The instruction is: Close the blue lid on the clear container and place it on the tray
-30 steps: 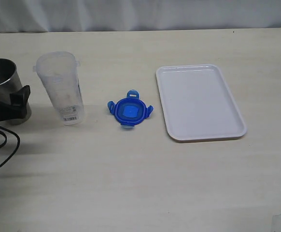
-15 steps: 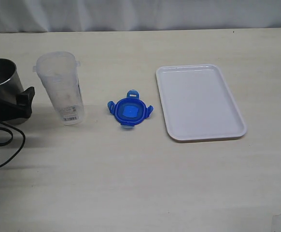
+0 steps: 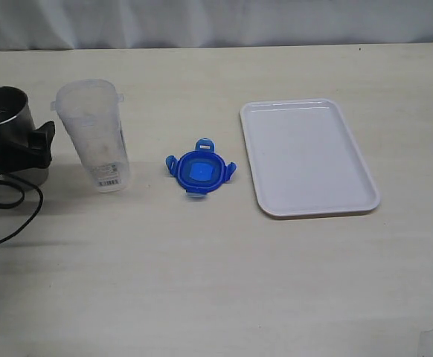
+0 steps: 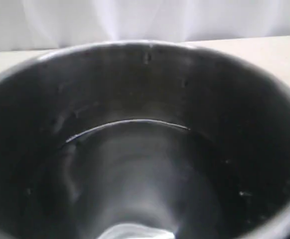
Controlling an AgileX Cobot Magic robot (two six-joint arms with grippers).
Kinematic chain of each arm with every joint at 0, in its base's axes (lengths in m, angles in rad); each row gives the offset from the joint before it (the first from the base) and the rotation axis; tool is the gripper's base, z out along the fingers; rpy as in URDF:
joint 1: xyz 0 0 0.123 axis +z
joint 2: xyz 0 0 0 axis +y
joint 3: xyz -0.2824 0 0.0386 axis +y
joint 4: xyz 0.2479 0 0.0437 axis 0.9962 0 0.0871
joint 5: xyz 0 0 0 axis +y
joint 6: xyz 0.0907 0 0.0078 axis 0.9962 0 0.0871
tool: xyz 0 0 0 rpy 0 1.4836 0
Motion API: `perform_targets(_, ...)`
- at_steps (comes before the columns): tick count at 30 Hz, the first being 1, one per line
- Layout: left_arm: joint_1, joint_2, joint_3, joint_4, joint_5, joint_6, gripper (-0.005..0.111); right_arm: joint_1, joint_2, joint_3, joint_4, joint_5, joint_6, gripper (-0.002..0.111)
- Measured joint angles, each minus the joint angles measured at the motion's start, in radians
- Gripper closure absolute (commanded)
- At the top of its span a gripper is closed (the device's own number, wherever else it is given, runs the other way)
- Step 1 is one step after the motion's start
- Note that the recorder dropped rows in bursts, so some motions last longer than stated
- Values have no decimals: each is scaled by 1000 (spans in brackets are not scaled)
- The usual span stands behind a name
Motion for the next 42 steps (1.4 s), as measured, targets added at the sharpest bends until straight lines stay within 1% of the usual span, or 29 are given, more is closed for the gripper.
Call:
perform_targets(6,0,0,0,0,51,0,3,0,0,0,0,0,0,104)
perform_targets(31,0,0,0,2,51,0,3,0,0,0,0,0,0,104)
perform_targets(37,0,2,43,-30,-29,0,3,0,0,0,0,0,0,104)
perform_targets(42,0,2,56,-40,-47,0,3,0,0,0,0,0,0,104)
